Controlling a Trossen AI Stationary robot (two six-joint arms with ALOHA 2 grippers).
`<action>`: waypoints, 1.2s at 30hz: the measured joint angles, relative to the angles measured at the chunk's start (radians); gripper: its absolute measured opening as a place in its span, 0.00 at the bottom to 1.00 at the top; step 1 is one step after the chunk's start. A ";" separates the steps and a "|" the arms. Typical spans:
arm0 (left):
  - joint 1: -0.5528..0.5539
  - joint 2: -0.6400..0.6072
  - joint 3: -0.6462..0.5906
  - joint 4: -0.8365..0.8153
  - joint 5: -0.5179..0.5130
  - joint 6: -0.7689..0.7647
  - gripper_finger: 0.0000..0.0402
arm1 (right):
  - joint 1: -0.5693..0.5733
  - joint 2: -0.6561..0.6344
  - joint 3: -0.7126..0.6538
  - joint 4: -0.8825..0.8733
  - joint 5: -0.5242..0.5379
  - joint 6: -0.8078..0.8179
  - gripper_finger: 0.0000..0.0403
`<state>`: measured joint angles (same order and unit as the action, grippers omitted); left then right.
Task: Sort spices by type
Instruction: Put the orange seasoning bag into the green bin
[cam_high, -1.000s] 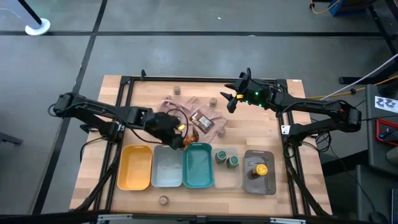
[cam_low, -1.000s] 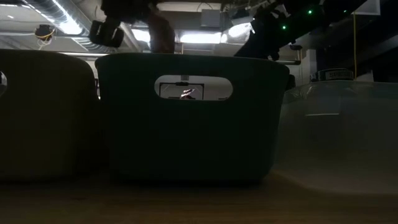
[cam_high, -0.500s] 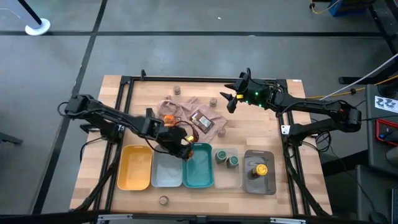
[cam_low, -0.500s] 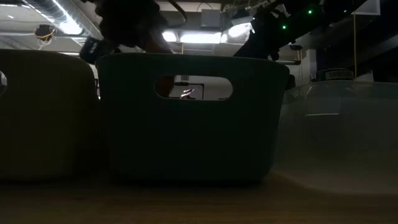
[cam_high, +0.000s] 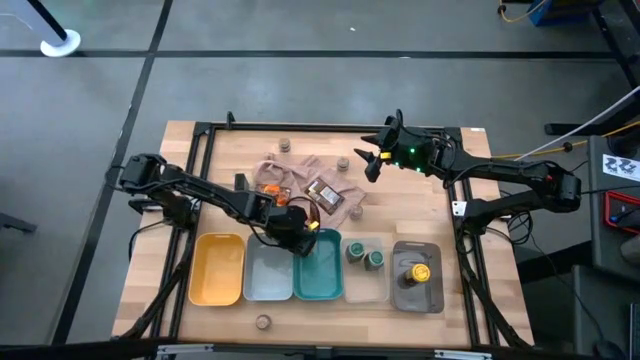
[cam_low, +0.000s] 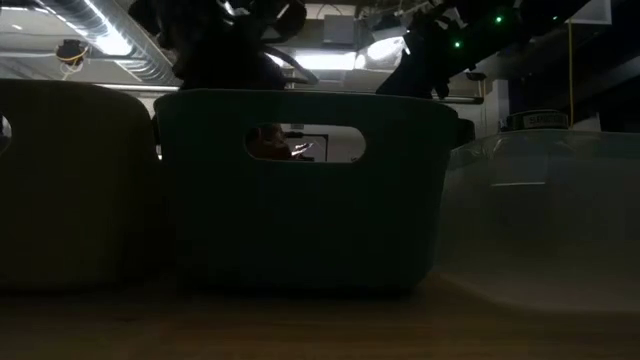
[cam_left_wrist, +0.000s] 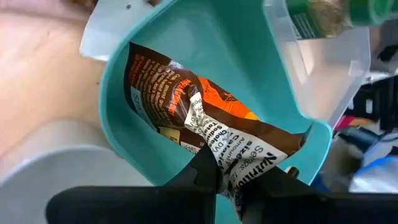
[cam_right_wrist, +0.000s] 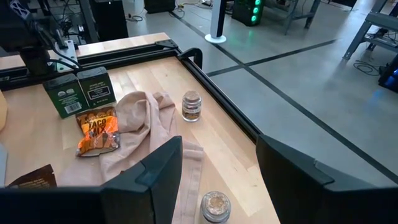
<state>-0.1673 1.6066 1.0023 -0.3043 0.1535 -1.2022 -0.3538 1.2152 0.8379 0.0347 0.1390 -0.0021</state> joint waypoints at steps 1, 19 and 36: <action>0.000 0.000 0.000 0.001 0.000 0.020 0.07 | 0.000 0.000 0.000 -0.004 0.000 0.000 0.51; 0.036 -0.009 0.000 -0.001 0.095 0.064 0.30 | 0.000 0.000 0.000 -0.017 0.000 0.000 0.51; 0.142 -0.103 -0.001 0.002 0.079 0.254 0.25 | 0.000 0.000 0.001 -0.047 -0.001 0.000 0.51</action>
<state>-0.0254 1.5035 1.0016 -0.3028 0.2323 -0.9480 -0.3536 1.2152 0.8391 -0.0119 0.1384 -0.0021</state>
